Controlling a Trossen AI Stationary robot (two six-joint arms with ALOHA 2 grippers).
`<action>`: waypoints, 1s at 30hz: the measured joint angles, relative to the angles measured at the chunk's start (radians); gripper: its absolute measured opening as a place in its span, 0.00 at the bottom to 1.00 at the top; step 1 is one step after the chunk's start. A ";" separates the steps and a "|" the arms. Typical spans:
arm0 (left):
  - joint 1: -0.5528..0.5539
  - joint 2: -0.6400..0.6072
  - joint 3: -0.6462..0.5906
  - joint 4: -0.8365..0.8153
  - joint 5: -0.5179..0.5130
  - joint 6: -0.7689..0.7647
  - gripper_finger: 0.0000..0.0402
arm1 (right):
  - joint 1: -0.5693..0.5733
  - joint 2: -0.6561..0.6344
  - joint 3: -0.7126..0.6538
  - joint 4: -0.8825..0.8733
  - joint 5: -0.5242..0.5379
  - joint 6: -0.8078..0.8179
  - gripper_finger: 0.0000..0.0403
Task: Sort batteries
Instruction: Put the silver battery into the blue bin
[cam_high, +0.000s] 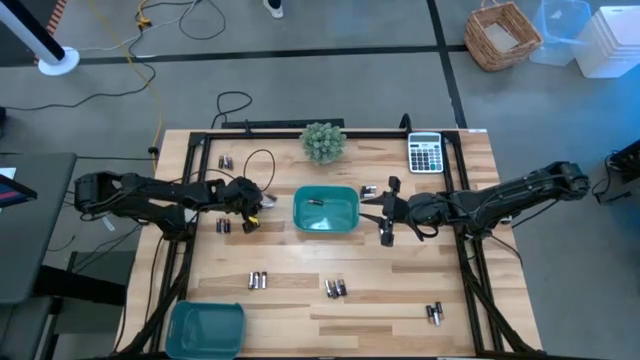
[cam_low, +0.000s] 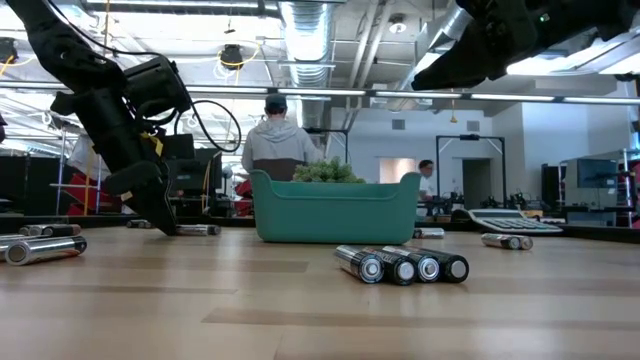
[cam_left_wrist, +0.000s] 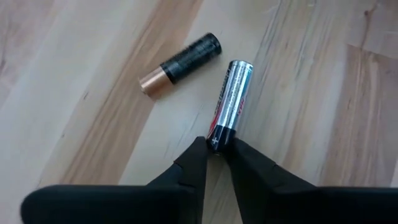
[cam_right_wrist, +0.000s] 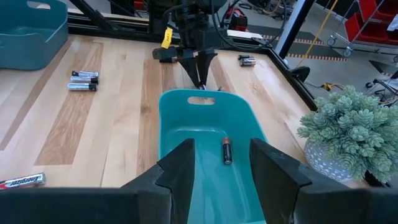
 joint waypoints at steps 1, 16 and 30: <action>0.000 0.000 0.000 0.000 0.000 0.000 0.13 | 0.000 0.000 0.000 0.000 0.000 0.000 0.42; -0.002 -0.001 -0.001 0.000 0.017 0.052 0.01 | 0.000 0.000 0.000 0.000 0.003 -0.001 0.42; -0.060 0.002 0.080 0.008 0.144 0.056 0.27 | 0.000 0.000 0.000 0.001 0.003 0.005 0.42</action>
